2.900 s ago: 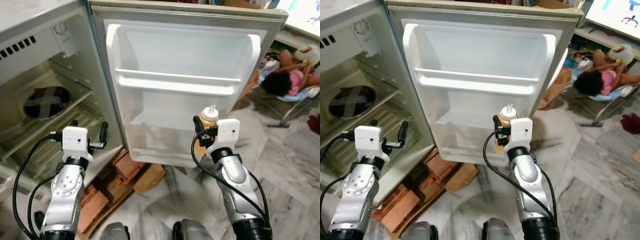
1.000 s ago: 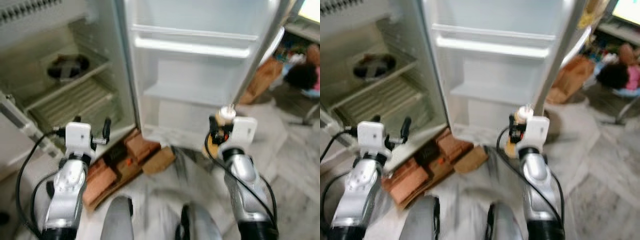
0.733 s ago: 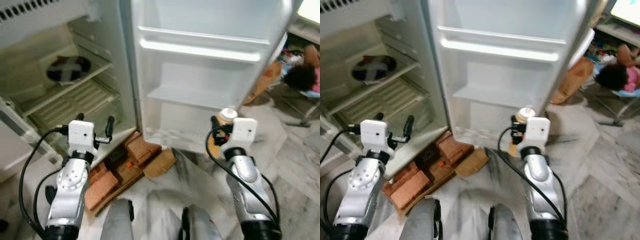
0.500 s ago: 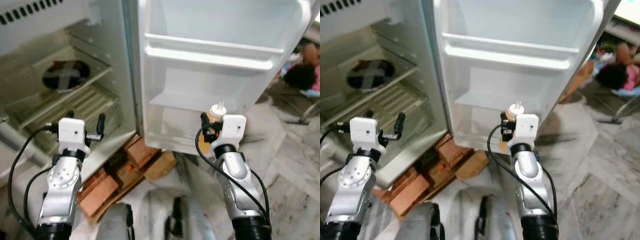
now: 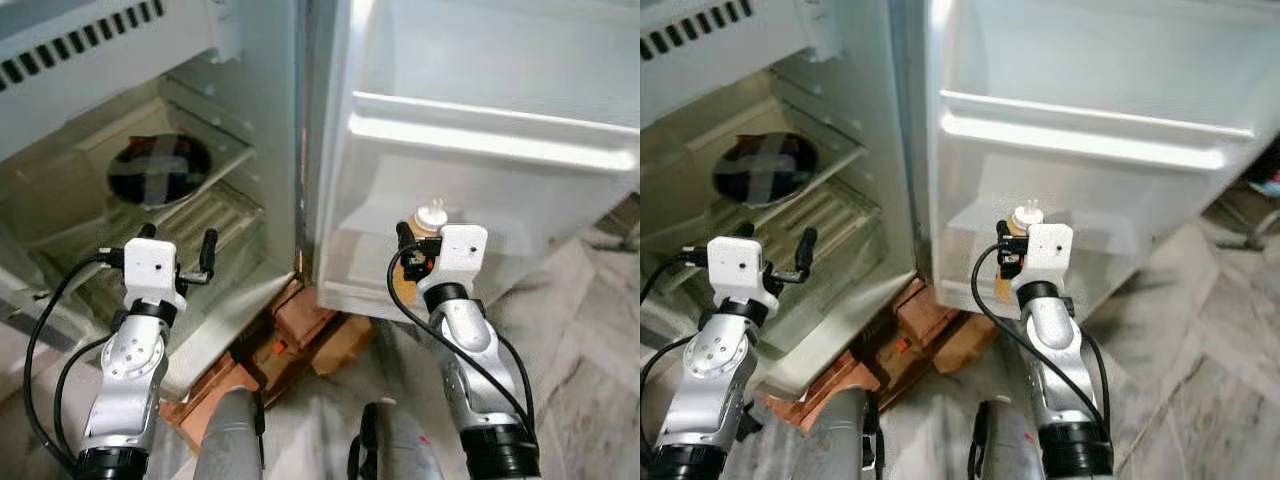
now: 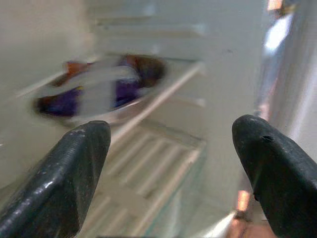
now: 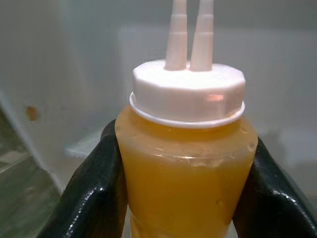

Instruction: Restocking fridge

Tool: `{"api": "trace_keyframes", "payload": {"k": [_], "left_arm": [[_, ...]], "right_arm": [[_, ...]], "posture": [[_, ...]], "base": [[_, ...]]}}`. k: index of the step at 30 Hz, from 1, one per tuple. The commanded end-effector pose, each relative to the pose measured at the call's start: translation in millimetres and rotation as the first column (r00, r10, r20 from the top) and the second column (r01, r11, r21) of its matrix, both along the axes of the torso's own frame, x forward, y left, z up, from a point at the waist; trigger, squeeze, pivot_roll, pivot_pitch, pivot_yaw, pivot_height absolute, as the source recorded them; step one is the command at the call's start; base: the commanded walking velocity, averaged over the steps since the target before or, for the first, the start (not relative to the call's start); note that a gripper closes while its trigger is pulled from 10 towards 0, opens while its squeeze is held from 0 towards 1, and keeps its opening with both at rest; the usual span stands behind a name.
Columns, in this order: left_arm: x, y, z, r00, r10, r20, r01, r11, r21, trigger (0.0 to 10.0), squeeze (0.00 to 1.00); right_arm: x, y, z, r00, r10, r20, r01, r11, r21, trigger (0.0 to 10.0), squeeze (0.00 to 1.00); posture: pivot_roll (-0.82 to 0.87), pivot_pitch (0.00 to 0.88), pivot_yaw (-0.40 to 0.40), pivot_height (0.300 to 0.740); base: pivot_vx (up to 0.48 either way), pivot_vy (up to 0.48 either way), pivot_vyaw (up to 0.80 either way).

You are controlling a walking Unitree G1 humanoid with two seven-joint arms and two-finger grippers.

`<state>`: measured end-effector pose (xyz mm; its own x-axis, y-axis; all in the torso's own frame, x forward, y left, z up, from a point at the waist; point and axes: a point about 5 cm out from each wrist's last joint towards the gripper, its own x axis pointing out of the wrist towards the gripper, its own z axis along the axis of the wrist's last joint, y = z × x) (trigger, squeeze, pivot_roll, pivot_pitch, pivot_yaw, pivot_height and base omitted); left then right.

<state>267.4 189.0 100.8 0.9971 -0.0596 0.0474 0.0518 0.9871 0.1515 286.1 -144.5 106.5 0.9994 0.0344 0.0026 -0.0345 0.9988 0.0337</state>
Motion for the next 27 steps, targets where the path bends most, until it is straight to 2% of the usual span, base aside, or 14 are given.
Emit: {"api": "trace_keyframes", "payload": {"k": [1,3,10,19,22,27], "left_arm": [[0.0,-6.6,0.2,1.0,-0.028,-0.004,0.028,1.0,-0.008,10.0,0.0],[-0.3,-7.2,0.4,1.0,-0.031,-0.004,0.031,0.999,-0.012,10.0,0.0],[-1.2,-7.4,0.6,0.999,-0.033,-0.004,0.033,0.999,-0.017,10.0,0.0],[-1.0,-7.6,0.7,1.0,-0.027,0.0,0.027,0.999,-0.025,10.0,0.0],[-0.6,-6.7,1.0,1.0,-0.011,0.001,0.011,0.998,-0.057,10.0,0.0],[-1.1,-4.3,0.2,1.0,0.003,-0.004,-0.003,0.999,-0.052,10.0,0.0]], "right_arm": [[-3.8,-10.0,-3.2,0.999,-0.033,-0.011,0.032,0.999,-0.003,10.0,0.0],[-4.0,-10.0,-3.3,0.999,-0.03,-0.01,0.03,1.0,-0.003,10.0,0.0],[-5.3,-7.6,-3.2,1.0,-0.011,-0.006,0.011,1.0,0.002,10.0,0.0],[-5.4,-6.3,-3.3,1.0,0.0,-0.008,0.0,1.0,-0.007,10.0,0.0],[-6.3,-4.7,-3.9,1.0,0.014,-0.007,-0.014,1.0,-0.023,10.0,0.0],[-8.1,-5.7,-7.1,1.0,0.018,-0.013,-0.019,0.997,-0.069,10.0,0.0]], "posture": [[0.0,0.123,-0.044,0.665],[0.0,0.125,-0.043,0.665],[0.0,0.128,-0.042,0.665],[0.0,0.132,-0.041,0.665],[0.0,0.131,-0.042,0.665],[0.0,0.131,-0.043,0.665]], "base": [[0.0,0.0,-0.8],[0.0,0.0,-0.74],[0.0,-0.361,0.0],[0.307,-0.366,0.0],[0.101,0.0,0.0],[0.0,0.0,0.0]]}}
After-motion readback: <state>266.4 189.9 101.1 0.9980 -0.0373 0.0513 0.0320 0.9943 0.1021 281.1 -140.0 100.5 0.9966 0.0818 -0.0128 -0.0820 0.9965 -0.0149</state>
